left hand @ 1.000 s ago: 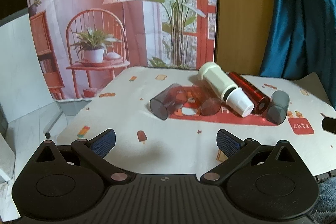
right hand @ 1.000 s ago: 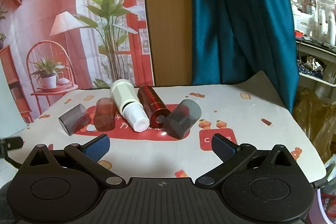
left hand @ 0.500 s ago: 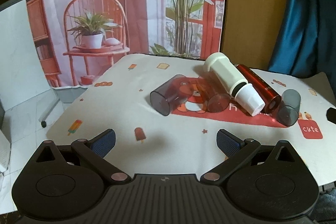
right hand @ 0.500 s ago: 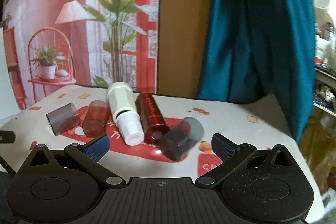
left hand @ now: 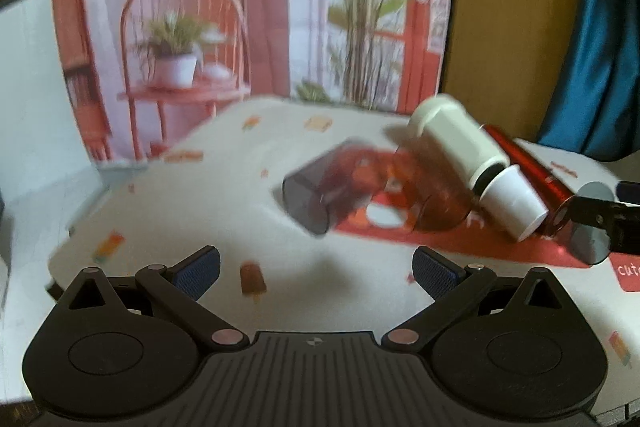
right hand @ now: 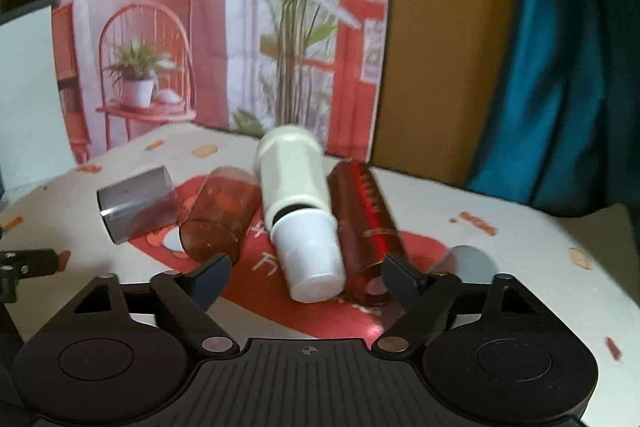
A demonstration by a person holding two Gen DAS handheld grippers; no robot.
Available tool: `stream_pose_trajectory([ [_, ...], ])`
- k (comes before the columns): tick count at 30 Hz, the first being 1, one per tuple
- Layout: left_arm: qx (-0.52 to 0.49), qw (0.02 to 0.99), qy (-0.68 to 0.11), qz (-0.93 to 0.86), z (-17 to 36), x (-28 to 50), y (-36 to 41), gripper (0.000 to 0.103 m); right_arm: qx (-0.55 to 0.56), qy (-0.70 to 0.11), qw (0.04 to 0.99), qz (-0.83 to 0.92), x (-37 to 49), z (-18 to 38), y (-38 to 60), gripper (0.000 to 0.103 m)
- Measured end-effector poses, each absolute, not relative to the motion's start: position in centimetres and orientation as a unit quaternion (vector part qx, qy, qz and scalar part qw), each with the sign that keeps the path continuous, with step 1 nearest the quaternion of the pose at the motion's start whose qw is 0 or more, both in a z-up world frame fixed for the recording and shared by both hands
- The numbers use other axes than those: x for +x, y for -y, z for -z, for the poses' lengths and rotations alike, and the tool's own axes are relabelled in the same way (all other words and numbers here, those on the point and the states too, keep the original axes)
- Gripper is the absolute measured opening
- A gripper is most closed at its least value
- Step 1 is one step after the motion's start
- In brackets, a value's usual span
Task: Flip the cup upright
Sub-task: 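Move the right gripper down onto the lying white paper cup and grasp it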
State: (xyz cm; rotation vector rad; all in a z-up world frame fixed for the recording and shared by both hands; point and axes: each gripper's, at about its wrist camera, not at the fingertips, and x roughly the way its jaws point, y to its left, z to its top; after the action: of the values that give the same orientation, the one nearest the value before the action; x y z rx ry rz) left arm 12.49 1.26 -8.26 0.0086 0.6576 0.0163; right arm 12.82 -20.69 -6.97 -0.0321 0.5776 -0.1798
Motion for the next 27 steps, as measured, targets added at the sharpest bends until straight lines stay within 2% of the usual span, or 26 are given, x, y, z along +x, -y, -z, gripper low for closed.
stream_pose_trajectory([
  [8,-0.049,0.936,-0.349,-0.019,10.3,13.5,-3.2,0.103,-0.015,-0.319,0.942,0.103,17.5,9.9,21.1,0.067],
  [19,-0.067,0.925,-0.375,-0.015,11.7,14.2,-4.1,0.103,-0.079,-0.332,0.934,0.109,20.5,11.7,20.0,0.062],
  [22,-0.066,0.924,-0.376,-0.01,11.7,14.1,-3.9,0.103,-0.083,-0.337,0.93,0.117,21.0,12.1,20.0,0.056],
  [27,-0.067,0.924,-0.376,-0.01,11.8,14.1,-3.9,0.103,-0.079,-0.337,0.929,0.129,21.1,12.3,20.1,0.056],
])
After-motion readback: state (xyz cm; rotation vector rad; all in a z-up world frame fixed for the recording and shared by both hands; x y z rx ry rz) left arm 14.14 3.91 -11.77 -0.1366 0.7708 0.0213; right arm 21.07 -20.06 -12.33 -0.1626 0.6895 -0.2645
